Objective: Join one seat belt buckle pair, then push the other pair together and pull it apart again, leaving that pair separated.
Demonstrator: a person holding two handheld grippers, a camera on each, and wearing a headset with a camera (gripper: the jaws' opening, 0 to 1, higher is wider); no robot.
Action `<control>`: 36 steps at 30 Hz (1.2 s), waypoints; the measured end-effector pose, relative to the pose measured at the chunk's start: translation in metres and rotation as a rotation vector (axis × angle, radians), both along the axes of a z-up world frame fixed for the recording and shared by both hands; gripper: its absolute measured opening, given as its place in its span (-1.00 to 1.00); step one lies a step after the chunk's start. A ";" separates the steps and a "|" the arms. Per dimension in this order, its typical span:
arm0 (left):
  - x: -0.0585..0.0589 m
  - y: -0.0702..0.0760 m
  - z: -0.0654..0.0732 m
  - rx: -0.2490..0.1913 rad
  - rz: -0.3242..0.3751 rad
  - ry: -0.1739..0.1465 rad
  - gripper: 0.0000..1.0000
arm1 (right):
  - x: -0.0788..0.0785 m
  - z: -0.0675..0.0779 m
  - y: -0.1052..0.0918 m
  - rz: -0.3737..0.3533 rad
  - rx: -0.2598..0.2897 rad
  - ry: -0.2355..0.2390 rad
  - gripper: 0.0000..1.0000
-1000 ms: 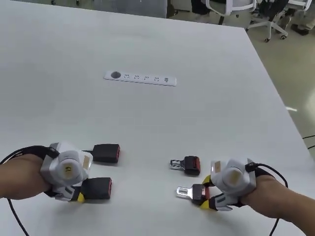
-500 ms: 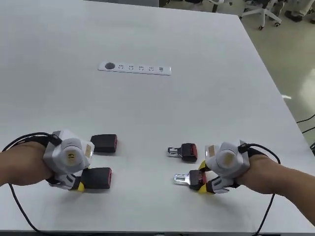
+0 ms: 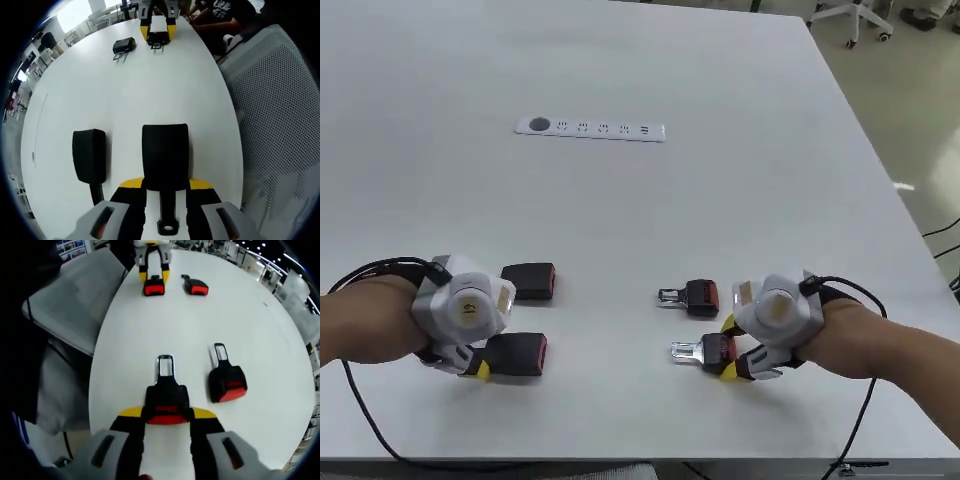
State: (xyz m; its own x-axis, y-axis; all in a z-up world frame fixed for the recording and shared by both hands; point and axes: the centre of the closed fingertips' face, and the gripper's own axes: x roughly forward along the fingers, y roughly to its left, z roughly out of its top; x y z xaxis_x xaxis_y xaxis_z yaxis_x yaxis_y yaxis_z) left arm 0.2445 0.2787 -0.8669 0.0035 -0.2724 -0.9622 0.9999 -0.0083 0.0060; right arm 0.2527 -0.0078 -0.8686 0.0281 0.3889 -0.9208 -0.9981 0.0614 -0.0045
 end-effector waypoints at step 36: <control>0.000 -0.002 0.001 0.003 0.007 -0.008 -0.39 | 0.001 0.002 0.067 0.038 0.003 -0.010 -0.29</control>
State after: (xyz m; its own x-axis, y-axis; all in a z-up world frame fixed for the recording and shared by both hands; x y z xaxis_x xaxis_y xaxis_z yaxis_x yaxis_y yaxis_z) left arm 0.2445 0.2768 -0.8662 0.0129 -0.2696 -0.9629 0.9999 -0.0016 0.0138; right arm 0.2533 0.0588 -0.8664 0.0227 0.3922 -0.9196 -0.9996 0.0230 -0.0149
